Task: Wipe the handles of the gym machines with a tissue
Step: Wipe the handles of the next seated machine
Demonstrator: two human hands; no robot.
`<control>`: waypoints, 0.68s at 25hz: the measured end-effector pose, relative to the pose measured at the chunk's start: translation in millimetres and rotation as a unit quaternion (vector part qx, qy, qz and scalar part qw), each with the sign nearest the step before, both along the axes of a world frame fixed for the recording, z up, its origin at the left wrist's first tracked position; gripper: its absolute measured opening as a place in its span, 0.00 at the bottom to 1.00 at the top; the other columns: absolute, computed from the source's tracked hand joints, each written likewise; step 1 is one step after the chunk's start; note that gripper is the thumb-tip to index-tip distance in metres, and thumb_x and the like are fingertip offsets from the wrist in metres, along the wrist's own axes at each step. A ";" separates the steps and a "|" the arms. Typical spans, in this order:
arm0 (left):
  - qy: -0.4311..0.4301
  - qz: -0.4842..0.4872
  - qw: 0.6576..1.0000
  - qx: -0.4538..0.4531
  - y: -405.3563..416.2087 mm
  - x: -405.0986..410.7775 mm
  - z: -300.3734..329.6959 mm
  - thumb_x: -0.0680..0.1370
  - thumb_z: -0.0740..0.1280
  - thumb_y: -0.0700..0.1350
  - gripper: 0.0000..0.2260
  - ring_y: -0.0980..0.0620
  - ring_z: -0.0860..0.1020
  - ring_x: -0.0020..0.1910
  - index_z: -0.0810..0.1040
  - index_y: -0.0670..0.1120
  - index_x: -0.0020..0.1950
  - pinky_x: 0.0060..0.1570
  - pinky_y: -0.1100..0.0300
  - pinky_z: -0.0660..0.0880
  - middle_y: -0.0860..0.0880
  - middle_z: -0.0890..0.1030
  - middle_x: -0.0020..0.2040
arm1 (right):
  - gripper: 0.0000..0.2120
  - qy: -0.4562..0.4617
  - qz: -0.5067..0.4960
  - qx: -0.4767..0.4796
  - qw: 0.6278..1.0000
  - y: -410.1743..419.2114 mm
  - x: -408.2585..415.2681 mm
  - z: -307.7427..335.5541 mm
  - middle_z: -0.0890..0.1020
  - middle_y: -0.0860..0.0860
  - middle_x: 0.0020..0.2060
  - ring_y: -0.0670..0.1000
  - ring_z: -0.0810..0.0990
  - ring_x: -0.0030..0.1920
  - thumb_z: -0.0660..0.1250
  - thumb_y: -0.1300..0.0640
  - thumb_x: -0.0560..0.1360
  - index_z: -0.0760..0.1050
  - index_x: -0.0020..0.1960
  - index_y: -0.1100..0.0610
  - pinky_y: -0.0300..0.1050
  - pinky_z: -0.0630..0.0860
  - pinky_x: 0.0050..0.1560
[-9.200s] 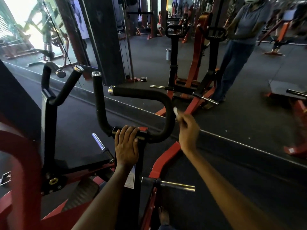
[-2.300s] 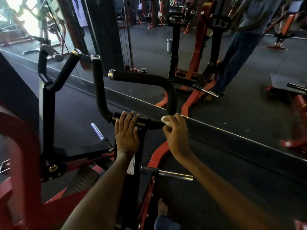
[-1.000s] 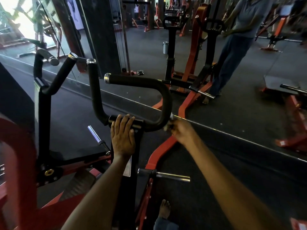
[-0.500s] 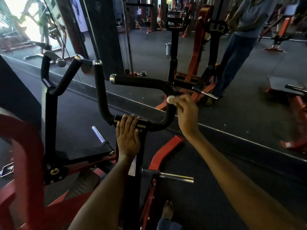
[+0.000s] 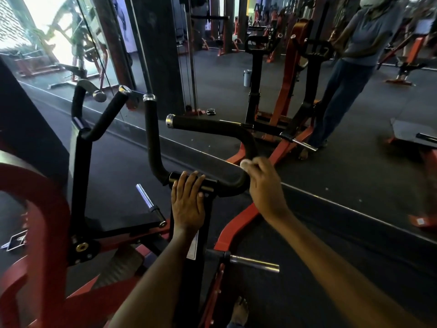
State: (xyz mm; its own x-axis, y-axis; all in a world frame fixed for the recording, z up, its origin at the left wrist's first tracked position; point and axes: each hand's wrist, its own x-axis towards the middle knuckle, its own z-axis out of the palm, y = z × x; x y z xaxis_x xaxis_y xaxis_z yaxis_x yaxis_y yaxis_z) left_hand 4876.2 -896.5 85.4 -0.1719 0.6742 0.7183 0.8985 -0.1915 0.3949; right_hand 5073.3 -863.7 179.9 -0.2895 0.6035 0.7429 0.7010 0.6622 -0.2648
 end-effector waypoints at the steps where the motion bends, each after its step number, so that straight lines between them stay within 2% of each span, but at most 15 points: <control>1: 0.002 0.001 1.000 0.001 -0.1 -0.1 -0.5 0.81 0.51 0.47 0.19 0.46 0.60 0.75 0.68 0.49 0.70 0.75 0.50 0.50 0.47 0.70 0.71 | 0.10 -0.008 0.009 -0.043 0.999 -13.3 -3.2 -10.6 0.77 0.55 0.46 0.51 0.77 0.48 0.67 0.67 0.74 0.78 0.55 0.64 0.44 0.79 0.49; 3: 0.002 0.001 1.000 0.003 -0.6 -0.2 0.1 0.81 0.51 0.47 0.19 0.46 0.60 0.75 0.67 0.50 0.71 0.75 0.51 0.50 0.47 0.70 0.71 | 0.09 -0.011 0.046 -0.122 0.991 -23.5 -12.6 -7.6 0.76 0.54 0.45 0.50 0.77 0.46 0.66 0.66 0.75 0.79 0.55 0.63 0.43 0.78 0.49; 4: 0.001 0.000 1.000 0.006 -0.9 0.2 0.9 0.81 0.51 0.46 0.18 0.46 0.60 0.75 0.67 0.50 0.71 0.75 0.51 0.49 0.47 0.70 0.71 | 0.09 -0.006 0.048 -0.131 0.990 -20.8 -15.3 1.9 0.76 0.55 0.45 0.48 0.76 0.45 0.65 0.66 0.76 0.79 0.55 0.64 0.40 0.78 0.48; 7: -0.002 -0.002 1.000 0.010 -1.5 0.8 2.0 0.81 0.52 0.46 0.18 0.46 0.60 0.75 0.68 0.49 0.70 0.75 0.51 0.49 0.46 0.70 0.71 | 0.08 0.015 -0.006 -0.061 0.998 -2.2 -14.9 20.9 0.76 0.57 0.46 0.51 0.76 0.45 0.65 0.66 0.76 0.77 0.53 0.66 0.38 0.76 0.46; 9: 0.001 0.000 1.000 0.008 -1.4 0.7 1.4 0.81 0.52 0.46 0.19 0.46 0.59 0.75 0.67 0.49 0.71 0.75 0.51 0.49 0.47 0.70 0.71 | 0.08 -0.056 -0.019 -0.070 0.996 -6.5 -16.9 8.8 0.76 0.57 0.49 0.53 0.77 0.49 0.63 0.66 0.76 0.76 0.54 0.65 0.38 0.77 0.48; 11: 0.003 0.002 1.000 0.006 0.0 -0.2 0.5 0.81 0.52 0.46 0.19 0.46 0.59 0.76 0.66 0.50 0.71 0.75 0.50 0.49 0.47 0.69 0.72 | 0.10 -0.098 0.037 -0.101 0.989 -28.8 -23.6 -16.6 0.76 0.56 0.50 0.51 0.78 0.48 0.61 0.64 0.77 0.76 0.57 0.64 0.41 0.79 0.49; 12: 0.003 0.001 1.000 0.003 0.0 -0.6 0.2 0.81 0.52 0.46 0.19 0.46 0.58 0.76 0.66 0.50 0.72 0.75 0.50 0.49 0.47 0.69 0.72 | 0.10 -0.076 0.068 -0.123 0.987 -38.9 -23.1 -22.9 0.76 0.55 0.48 0.49 0.78 0.45 0.61 0.64 0.78 0.76 0.57 0.63 0.42 0.79 0.46; 14: 0.006 0.001 1.000 0.005 -0.4 -0.7 -1.6 0.81 0.52 0.47 0.19 0.47 0.58 0.76 0.65 0.50 0.72 0.76 0.50 0.49 0.47 0.68 0.73 | 0.09 0.023 0.073 -0.102 0.992 -34.9 -16.7 -13.7 0.74 0.53 0.45 0.46 0.74 0.41 0.63 0.62 0.78 0.77 0.56 0.62 0.38 0.77 0.41; 17: 0.004 0.003 1.000 0.001 -0.3 -0.4 -1.2 0.81 0.52 0.47 0.19 0.47 0.56 0.77 0.66 0.49 0.72 0.76 0.51 0.47 0.46 0.67 0.74 | 0.11 0.109 0.012 -0.019 0.994 8.1 -12.2 27.5 0.75 0.54 0.47 0.47 0.73 0.47 0.65 0.66 0.75 0.78 0.56 0.61 0.35 0.74 0.49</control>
State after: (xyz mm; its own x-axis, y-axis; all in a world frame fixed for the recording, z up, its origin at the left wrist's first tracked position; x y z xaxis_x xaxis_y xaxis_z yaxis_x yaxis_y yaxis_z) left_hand 4875.8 -896.8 84.2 -0.1697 0.6715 0.7213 0.9029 -0.1873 0.3868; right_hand 5061.1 -855.6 207.4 -0.1390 0.6272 0.7663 0.6079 0.6650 -0.4340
